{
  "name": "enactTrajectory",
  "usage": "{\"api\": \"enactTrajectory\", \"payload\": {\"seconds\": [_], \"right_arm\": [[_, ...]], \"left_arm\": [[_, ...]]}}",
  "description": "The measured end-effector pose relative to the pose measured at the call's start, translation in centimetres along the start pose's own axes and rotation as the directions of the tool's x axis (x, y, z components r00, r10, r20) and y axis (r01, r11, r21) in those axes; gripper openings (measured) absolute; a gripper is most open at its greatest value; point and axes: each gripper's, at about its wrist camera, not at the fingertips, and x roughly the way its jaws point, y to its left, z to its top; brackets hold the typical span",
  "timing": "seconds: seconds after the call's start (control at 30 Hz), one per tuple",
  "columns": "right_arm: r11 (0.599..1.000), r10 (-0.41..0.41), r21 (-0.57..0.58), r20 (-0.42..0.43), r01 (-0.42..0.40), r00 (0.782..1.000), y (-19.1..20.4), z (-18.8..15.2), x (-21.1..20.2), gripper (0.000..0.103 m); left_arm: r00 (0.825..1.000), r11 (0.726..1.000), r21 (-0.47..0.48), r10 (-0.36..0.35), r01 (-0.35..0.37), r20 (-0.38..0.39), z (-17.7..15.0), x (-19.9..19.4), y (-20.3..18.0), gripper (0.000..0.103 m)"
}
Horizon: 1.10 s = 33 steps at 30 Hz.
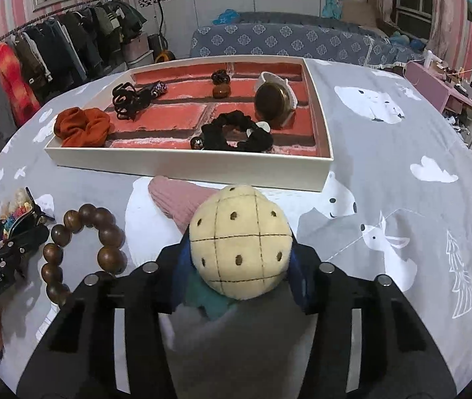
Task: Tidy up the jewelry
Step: 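Grasp the rainbow beaded clip with the left tool while the right tool grasps the plush pineapple, then carry the rainbow clip and pineapple into the tray and open both tools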
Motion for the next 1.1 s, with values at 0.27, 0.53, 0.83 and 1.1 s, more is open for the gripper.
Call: {"api": "enactTrajectory", "payload": {"seconds": [0.27, 0.53, 0.83, 1.1], "right_arm": [[1.0, -0.013, 0.016, 0.143, 0.011, 0.99, 0.5, -0.1, -4.9, 0.047], [0.999, -0.011, 0.046, 0.299, -0.003, 0.954, 0.0, 1.4, -12.6, 0.047], [1.0, -0.001, 0.011, 0.428, -0.004, 0.904, 1.0, 5.6, -18.7, 0.047], [0.999, 0.011, 0.027, 0.466, -0.027, 0.885, 1.4, 10.3, -18.1, 0.048]], "left_arm": [[0.998, 1.0, -0.001, 0.003, -0.003, 0.063, 0.5, -3.4, -0.1, 0.023], [0.984, 1.0, 0.015, 0.022, -0.025, 0.179, 4.0, -8.5, 0.0, 0.021], [0.955, 0.999, 0.035, 0.026, -0.038, 0.294, 8.8, -11.6, -0.2, 0.021], [0.914, 0.998, 0.024, 0.039, -0.053, 0.405, 14.7, -12.3, -0.2, 0.021]]}}
